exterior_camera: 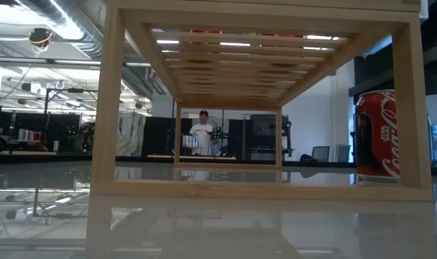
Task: Place canned beverage on shelf
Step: Put the left white and red soda can on the shelf
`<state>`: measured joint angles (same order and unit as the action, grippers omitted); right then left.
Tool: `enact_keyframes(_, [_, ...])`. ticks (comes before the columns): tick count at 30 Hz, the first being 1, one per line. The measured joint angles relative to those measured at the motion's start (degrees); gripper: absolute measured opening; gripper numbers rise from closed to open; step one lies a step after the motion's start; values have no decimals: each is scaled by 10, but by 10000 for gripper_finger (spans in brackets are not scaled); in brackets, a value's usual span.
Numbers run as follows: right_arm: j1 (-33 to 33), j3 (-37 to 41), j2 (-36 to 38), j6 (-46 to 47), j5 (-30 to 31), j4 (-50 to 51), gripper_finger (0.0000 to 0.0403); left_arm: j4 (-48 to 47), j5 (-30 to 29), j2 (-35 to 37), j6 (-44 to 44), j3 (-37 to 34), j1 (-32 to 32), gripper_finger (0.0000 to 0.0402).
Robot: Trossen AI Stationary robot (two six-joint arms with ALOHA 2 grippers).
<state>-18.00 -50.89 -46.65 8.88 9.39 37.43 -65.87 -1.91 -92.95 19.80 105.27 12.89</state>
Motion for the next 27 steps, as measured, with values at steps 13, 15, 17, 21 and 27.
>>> enact_keyframes(13, [0,0,-12,0,0,0,380,4,0,-23,-54,0,-18,281])
enact_keyframes(15, [0,0,-18,0,0,0,380,4,-2,-23,-54,0,-18,283])
enact_keyframes(17, [0,0,-25,0,0,1,380,4,-2,-23,-54,0,-18,284])
enact_keyframes(21, [0,0,-32,-1,0,2,380,4,1,-23,-53,0,-18,285])
enact_keyframes(27, [0,0,-32,-1,0,4,380,2,15,-23,-49,0,-18,286])
